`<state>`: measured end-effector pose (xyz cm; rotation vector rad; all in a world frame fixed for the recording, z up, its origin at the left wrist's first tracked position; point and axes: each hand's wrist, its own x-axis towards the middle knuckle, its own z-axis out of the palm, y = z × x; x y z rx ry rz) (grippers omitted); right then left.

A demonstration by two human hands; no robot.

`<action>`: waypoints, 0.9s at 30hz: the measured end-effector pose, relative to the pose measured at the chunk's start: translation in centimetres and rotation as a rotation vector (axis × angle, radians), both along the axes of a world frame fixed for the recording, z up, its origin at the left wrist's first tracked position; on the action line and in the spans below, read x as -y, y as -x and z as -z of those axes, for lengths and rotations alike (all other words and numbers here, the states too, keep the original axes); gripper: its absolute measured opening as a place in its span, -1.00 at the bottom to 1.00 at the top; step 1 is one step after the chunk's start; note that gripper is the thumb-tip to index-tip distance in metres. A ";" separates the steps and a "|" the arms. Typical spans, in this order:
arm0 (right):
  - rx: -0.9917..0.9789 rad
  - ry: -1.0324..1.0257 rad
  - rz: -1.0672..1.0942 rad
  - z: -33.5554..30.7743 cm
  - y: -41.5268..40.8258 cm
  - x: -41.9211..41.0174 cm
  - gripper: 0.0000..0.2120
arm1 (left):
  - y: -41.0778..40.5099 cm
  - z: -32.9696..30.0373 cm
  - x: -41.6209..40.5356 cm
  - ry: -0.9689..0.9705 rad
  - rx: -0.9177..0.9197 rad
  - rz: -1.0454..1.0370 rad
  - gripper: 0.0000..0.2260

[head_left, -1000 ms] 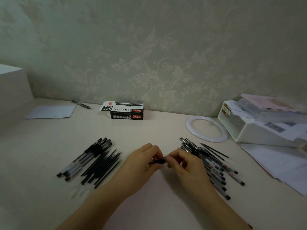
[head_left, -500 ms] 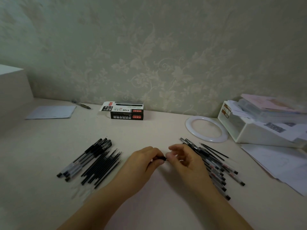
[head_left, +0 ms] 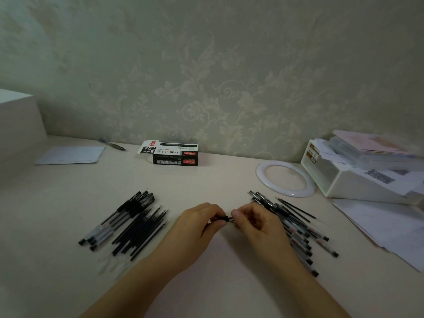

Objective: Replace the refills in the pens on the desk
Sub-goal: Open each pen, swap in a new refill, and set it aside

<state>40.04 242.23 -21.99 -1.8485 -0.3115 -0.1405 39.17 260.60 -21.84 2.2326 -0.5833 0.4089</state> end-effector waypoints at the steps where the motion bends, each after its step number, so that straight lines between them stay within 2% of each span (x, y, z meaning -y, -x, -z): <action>1: -0.004 0.003 -0.009 0.0 0.0 0.0 -0.90 | 0.0 0.0 0.0 0.002 -0.002 0.000 -0.94; 6: -0.008 -0.036 -0.044 -0.2 -0.1 0.1 -0.82 | 0.0 -0.1 -0.1 0.003 -0.004 -0.013 -0.93; 12: -0.070 -0.069 -0.026 -0.1 0.0 -0.3 -0.96 | 0.1 -0.1 0.0 0.002 -0.008 0.003 -0.93; 15: -0.076 -0.102 -0.016 -0.2 -0.1 -0.1 -0.92 | 0.1 -0.1 0.0 0.008 -0.021 0.001 -0.92; 21: -0.091 -0.253 0.175 -0.4 -0.6 0.5 -0.95 | 0.1 -0.2 -0.3 -0.019 -0.023 -0.003 -0.75; 24: -0.028 -0.128 0.206 -0.4 -0.5 0.8 -0.91 | 0.0 -0.1 -0.4 -0.022 -0.011 -0.044 -0.74; 27: 0.125 0.206 0.155 -0.5 -0.1 0.6 -0.85 | 0.0 0.0 -0.5 -0.014 -0.025 -0.062 -0.74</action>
